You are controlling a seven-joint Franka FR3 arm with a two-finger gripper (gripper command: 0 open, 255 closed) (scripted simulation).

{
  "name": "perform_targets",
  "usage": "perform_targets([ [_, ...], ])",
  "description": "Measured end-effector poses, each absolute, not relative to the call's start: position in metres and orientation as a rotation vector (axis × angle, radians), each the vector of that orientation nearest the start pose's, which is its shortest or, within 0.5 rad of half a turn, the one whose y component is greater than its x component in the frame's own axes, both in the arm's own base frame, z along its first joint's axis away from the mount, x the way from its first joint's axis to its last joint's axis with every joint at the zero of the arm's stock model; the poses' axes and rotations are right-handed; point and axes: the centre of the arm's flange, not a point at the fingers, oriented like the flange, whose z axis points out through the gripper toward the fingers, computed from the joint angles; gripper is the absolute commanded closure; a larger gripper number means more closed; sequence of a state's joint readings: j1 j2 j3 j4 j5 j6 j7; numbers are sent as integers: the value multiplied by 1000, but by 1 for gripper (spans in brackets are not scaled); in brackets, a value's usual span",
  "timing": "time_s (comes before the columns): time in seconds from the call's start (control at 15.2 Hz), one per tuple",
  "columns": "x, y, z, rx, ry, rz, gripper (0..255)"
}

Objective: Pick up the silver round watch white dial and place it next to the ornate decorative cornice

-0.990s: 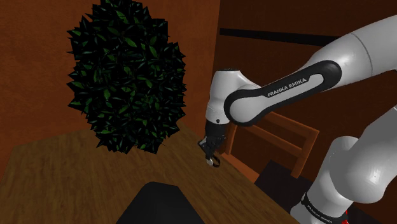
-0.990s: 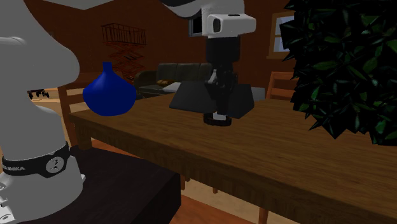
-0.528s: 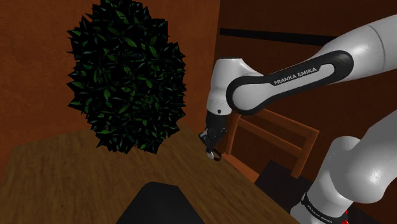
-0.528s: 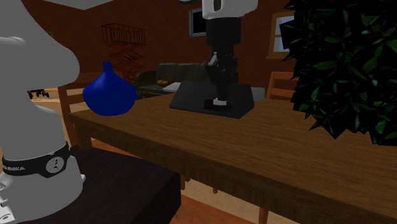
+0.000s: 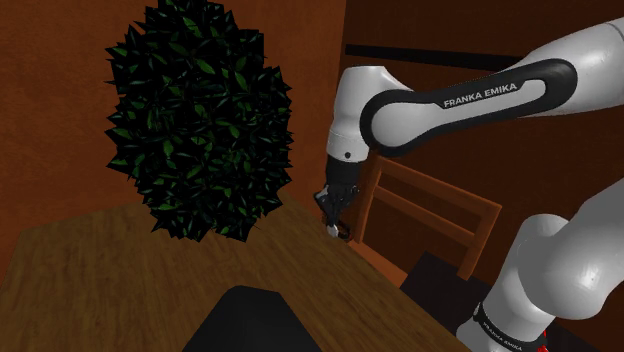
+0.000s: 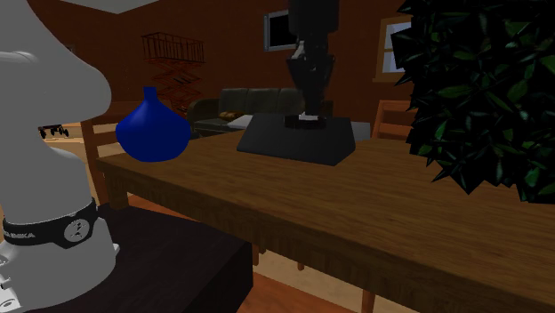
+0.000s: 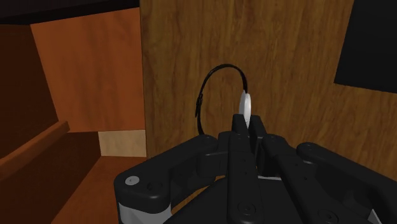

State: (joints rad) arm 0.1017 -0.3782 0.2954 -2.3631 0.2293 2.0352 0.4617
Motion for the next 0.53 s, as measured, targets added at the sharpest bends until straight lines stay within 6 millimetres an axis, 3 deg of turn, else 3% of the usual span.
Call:
perform_targets([
  [0.33, 399, 187, 491, -3022, 275, 5, 255],
  [0.53, 376, 203, 493, -3022, 274, 6, 255],
])
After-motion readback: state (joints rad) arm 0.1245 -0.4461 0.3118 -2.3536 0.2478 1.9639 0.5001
